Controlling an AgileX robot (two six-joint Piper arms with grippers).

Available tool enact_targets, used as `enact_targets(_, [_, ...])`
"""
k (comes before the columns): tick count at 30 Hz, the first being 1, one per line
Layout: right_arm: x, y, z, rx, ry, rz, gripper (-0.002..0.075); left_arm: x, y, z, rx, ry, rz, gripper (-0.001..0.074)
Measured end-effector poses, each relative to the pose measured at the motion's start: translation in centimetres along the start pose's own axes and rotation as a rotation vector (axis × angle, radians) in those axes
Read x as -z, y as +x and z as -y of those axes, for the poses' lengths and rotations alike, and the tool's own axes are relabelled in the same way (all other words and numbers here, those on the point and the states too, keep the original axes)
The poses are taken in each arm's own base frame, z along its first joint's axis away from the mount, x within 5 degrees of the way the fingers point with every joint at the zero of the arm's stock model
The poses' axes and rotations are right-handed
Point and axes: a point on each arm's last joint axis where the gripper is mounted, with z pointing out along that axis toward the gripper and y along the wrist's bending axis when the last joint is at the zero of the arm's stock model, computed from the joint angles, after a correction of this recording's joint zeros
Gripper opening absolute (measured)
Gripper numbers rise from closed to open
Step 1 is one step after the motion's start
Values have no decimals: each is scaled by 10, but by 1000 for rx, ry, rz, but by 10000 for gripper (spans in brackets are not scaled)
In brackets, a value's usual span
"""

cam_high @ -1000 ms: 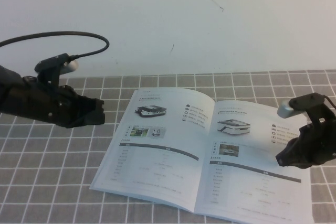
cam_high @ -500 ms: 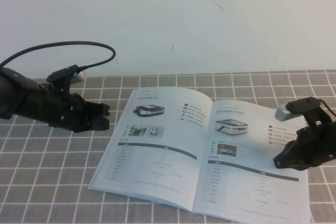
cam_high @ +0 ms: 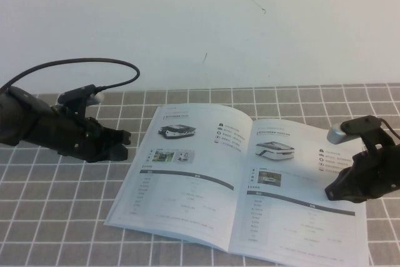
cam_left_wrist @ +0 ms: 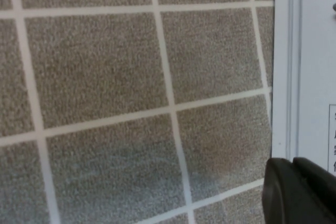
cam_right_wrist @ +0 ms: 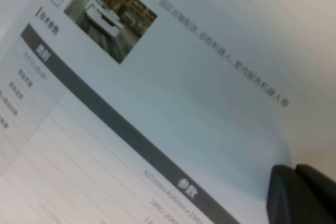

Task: Close book
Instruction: 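Close the open booklet and leave it lying on the table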

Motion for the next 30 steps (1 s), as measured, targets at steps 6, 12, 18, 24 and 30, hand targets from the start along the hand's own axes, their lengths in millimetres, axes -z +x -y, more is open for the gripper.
enact_targets(6, [0, 0, 0, 0, 0, 0, -3, -1, 1, 0, 1, 9, -12, -4])
enact_targets(12, [0, 0, 0, -1, -1, 0, -3, -11, 7, -5, 16, 18, -50, -4])
enact_targets(18, [0, 0, 0, 1, -6, -4, -3, -12, 6, -4, 13, 28, -54, -4])
enact_targets(24, [0, 0, 0, 1, -6, -4, -3, -18, 8, 7, -19, 39, -67, -4])
enact_targets(30, [0, 0, 0, 0, -9, -4, -3, -29, 12, 32, -95, 47, -81, -4])
